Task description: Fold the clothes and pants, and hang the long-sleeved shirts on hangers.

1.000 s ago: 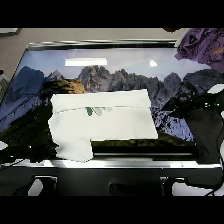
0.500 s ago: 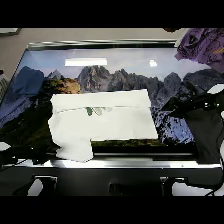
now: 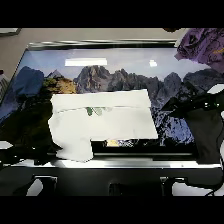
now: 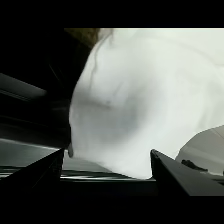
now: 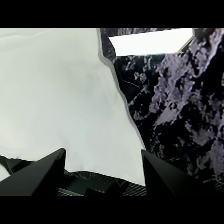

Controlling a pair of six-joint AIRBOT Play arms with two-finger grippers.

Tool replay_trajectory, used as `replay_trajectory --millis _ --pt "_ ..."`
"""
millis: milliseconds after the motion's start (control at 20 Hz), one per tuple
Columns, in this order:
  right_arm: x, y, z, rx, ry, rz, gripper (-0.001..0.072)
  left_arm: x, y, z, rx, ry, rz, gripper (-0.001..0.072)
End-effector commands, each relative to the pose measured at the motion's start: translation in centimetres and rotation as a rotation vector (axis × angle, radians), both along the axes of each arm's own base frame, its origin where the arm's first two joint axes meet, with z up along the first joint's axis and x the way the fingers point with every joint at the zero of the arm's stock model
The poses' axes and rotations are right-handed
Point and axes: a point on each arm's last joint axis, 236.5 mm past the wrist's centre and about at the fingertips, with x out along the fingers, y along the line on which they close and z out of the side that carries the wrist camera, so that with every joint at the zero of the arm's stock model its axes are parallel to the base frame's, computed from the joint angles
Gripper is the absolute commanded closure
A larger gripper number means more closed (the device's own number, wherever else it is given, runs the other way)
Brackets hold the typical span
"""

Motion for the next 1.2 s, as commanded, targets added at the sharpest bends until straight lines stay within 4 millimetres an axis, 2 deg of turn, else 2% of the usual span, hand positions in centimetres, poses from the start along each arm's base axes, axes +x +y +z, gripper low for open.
replay_trajectory --millis 0,50,100,150,250,300,450,500,600,750,900,1050,1150 --pt "0.0 0.0 0.0 0.000 0.000 0.000 0.0191 0.2 -0.9 -0.5 -0.016 0.005 -0.027 0.0150" --pt "0.0 0.0 0.0 0.000 0.000 0.001 0.0191 0.6 -1.0 -0.7 -0.004 -0.008 -0.036 0.0325" --pt "-0.1 0.0 0.0 0.001 0.002 0.002 0.0191 0.9 -1.0 -0.9 0.012 -0.020 -0.039 0.0408" --pt "-0.2 0.0 0.0 0.002 0.005 0.005 0.0191 1.0 -1.0 -0.9 0.018 -0.026 -0.044 0.0429" --pt "-0.7 0.2 0.1 0.008 0.022 0.017 0.0191 1.0 -1.1 -0.9 0.018 -0.029 -0.052 0.0666" --pt "-1.2 0.1 0.0 0.004 0.038 0.028 0.0191 0.9 -1.1 -0.9 0.016 -0.032 -0.062 0.0689" --pt "-2.7 -2.9 -1.3 -0.144 0.098 0.030 0.0191 0.7 -1.2 -0.7 0.011 -0.032 -0.068 0.0689" --pt "-3.0 -3.3 -1.7 -0.161 0.111 0.026 0.0191 0.7 -1.3 -0.7 0.009 -0.030 -0.070 0.0689" --pt "-4.3 -2.5 -3.0 -0.130 0.150 0.041 0.0188 0.6 -1.3 -0.6 0.009 -0.034 -0.077 0.0689" --pt "-7.6 -1.1 -5.6 -0.079 0.240 0.071 0.0187 0.6 -1.3 -0.6 0.010 -0.034 -0.077 0.0689" --pt "-9.6 0.8 -7.0 -0.005 0.275 0.087 0.0187 0.7 -1.3 -0.7 0.010 -0.035 -0.077 0.0689" --pt "-9.8 2.9 -7.6 0.087 0.242 0.078 0.0187 0.7 -1.3 -0.7 0.010 -0.034 -0.077 0.0689" --pt "-9.8 3.2 -8.2 0.094 0.237 0.055 0.0187 0.7 -1.3 -0.7 0.010 -0.034 -0.076 0.0689"
